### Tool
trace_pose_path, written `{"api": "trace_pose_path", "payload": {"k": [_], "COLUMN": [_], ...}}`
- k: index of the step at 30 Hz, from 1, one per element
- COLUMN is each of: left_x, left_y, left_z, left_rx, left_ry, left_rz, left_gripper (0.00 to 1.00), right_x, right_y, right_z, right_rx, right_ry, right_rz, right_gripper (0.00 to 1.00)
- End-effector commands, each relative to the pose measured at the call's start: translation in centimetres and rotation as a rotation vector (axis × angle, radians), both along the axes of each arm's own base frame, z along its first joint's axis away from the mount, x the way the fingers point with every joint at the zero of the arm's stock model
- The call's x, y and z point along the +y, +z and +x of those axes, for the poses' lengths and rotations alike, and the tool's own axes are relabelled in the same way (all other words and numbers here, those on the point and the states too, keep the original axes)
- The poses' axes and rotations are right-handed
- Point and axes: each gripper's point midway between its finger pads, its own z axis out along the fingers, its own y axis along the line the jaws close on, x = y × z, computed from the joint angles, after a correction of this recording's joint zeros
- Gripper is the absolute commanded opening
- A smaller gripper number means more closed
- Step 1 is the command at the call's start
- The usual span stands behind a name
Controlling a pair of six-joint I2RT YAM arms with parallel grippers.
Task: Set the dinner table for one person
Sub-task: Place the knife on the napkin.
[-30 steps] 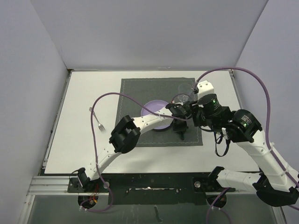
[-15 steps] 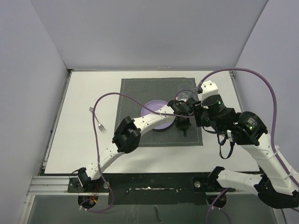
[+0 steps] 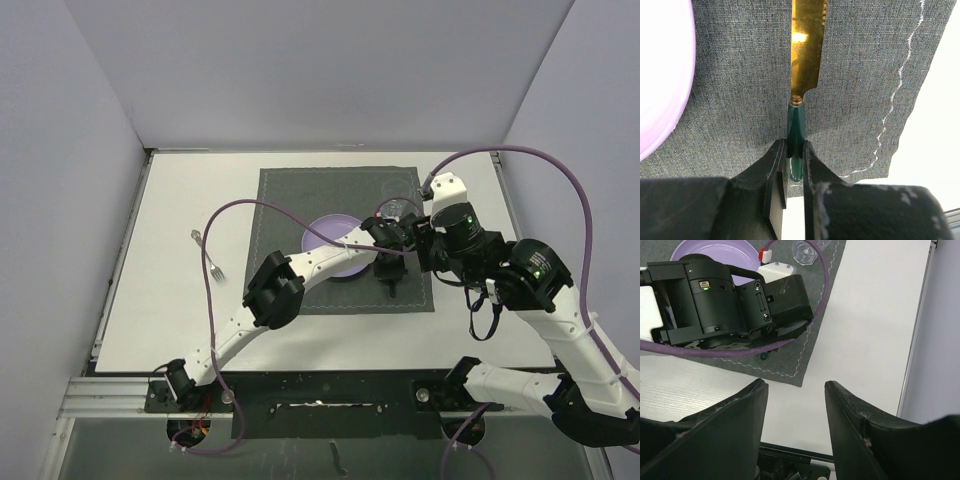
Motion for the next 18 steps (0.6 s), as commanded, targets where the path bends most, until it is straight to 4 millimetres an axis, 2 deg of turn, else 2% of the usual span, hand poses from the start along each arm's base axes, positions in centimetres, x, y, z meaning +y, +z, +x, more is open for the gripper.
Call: {"api": "trace_pose_path", "payload": {"k": [1, 18], "left_x": [-1.3, -2.7], "left_y": [0.6, 0.8], "left_z": [0.3, 0.5], "left_rx": [-0.021, -0.023], "left_ry": [-0.013, -0.018], "left_rz": [-0.04, -0.089], "left_gripper": [0.0, 0.0], "right_x": [-0.5, -0.9], "right_y": [2.1, 1.8], "right_z": [0.1, -0.1], "right_rx": [-0.061, -0.058], "right_ry": [-0.017, -0.027], "right_rz": [0.036, 0.026], "right_gripper": [0.5, 0.5]}}
